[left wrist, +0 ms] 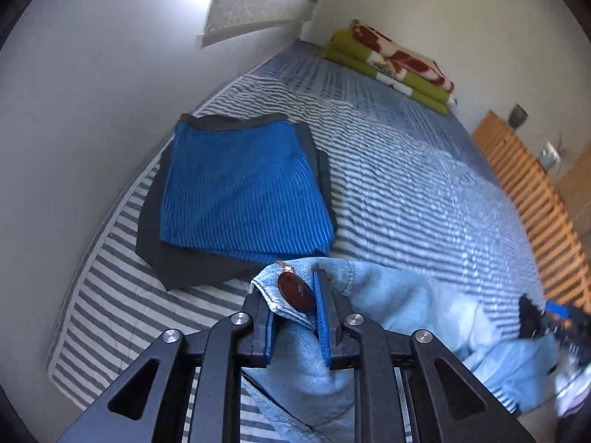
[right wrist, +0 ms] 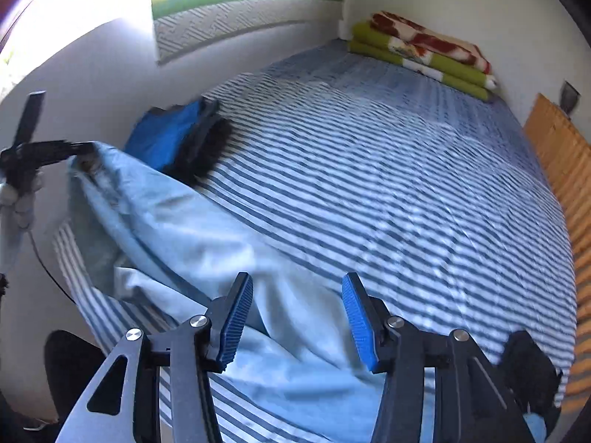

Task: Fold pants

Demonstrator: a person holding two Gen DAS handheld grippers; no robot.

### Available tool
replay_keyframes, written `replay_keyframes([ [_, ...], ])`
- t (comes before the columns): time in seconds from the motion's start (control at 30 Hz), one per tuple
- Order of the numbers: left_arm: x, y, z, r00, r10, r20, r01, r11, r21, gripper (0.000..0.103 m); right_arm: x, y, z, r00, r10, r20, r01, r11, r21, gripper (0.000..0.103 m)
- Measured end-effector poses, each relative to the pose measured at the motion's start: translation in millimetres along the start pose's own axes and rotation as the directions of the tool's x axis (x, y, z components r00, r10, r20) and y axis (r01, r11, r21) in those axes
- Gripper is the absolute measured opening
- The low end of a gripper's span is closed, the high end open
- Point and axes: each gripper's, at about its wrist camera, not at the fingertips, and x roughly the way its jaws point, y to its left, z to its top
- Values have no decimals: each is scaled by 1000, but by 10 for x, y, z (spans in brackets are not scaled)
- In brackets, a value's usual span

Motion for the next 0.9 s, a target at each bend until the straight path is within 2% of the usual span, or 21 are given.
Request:
replay_keyframes([
  [0.1, -54, -173, -109, 1000, -9, 27, 8, 999, 54, 22, 15, -534, -363, 992, -118, -48, 121, 990, 71, 46],
  [0.13, -25, -194, -121, 1000, -4, 12, 3, 998, 59, 24, 23, -723, -502, 986, -151, -68, 157, 983, 94, 46],
  [0.2, 82, -133, -114, 999, 39, -38, -37, 999, 40, 27, 77, -1044, -780, 973, -187, -132, 204, 971, 126, 47],
  [0.23, 171, -123, -128, 995, 64, -74, -62, 997, 35, 32, 129, -1195, -911, 965, -198, -170, 223, 964, 143, 47],
  [0.3, 291, 12, -222, 985, 89, -150, -90, 996, -1, 36, 211, -1470, -1121, 953, -214, -215, 256, 948, 192, 47],
  [0.37, 330, 116, -374, 977, 57, -207, -66, 997, -39, 36, 239, -1636, -1232, 956, -186, -226, 239, 941, 238, 47],
  [0.4, 298, 126, -465, 977, 56, -208, -67, 997, -46, 36, 249, -1681, -1267, 961, -167, -223, 223, 940, 258, 47],
  [0.47, 217, 82, -576, 979, 55, -196, -61, 998, -25, 36, 285, -1697, -1263, 970, -114, -213, 170, 949, 265, 48],
  [0.53, 100, 49, -593, 984, 43, -171, -50, 998, -36, 37, 376, -1583, -1191, 975, -40, -219, 95, 964, 247, 54],
  [0.6, -73, 28, -543, 991, 39, -130, -44, 999, -31, 39, 464, -1400, -1163, 970, -48, -237, 94, 978, 187, 54],
  [0.63, -155, 59, -495, 993, 49, -111, -53, 998, -38, 40, 513, -1264, -1175, 962, -85, -259, 120, 985, 124, 44],
  [0.67, -233, 62, -443, 994, 55, -96, -59, 997, -43, 40, 550, -1116, -1219, 951, -126, -283, 147, 988, 52, 28],
  [0.7, -304, 67, -402, 995, 60, -78, -63, 997, -46, 41, 567, -992, -1282, 940, -148, -306, 154, 988, -3, 1],
  [0.77, -399, 32, -353, 996, 71, -45, -73, 996, -48, 41, 494, -792, -1438, 938, -154, -311, 144, 988, -54, 0],
  [0.83, -408, -102, -267, 997, 64, -45, -65, 998, -12, 41, 377, -665, -1615, 941, -84, -327, 71, 996, -51, 0],
  [0.9, -318, -323, -258, 998, 40, -50, -39, 999, 32, 41, 289, -573, -1778, 935, -20, -354, 10, 999, -31, 0],
])
